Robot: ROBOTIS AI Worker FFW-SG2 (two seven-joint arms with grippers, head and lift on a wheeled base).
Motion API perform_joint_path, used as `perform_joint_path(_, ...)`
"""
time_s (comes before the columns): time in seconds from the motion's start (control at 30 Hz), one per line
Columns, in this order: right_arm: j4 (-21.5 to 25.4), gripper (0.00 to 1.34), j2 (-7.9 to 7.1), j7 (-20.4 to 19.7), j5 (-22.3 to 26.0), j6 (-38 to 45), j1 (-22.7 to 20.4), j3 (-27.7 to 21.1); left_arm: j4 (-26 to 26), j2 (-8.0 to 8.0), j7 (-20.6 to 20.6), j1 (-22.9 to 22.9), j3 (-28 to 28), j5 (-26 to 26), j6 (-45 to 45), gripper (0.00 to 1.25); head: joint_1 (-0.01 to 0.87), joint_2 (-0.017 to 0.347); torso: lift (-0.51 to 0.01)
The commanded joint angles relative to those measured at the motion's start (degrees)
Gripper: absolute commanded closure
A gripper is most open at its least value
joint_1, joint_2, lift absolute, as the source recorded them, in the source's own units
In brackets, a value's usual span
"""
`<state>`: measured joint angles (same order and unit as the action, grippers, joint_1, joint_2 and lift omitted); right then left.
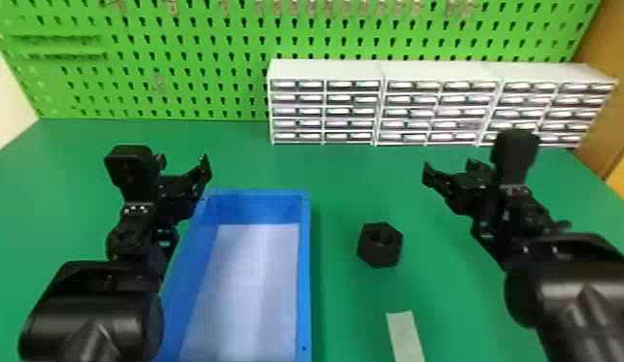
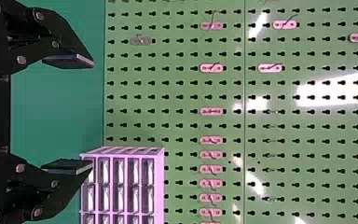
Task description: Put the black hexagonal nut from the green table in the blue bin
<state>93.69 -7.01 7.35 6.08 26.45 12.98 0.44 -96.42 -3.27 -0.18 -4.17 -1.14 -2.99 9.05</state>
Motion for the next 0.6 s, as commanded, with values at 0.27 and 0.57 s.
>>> perform_joint_path(0.27, -3.8, 0.33, -0.11, 11.8, -12.7, 19.3, 11.5, 4.0, 0.0, 0.02, 0.0, 0.0, -0.1, 0.0, 0.0, 0.49, 0.686, 0.051, -0.096)
perform_joint_path(0.57, -13.0, 0.34, -1.96, 19.0, -17.9, 24.3, 18.9, 9.8, 0.0, 0.02, 0.0, -0.1, -0.2, 0.1, 0.0, 0.49, 0.686, 0.051, -0.096)
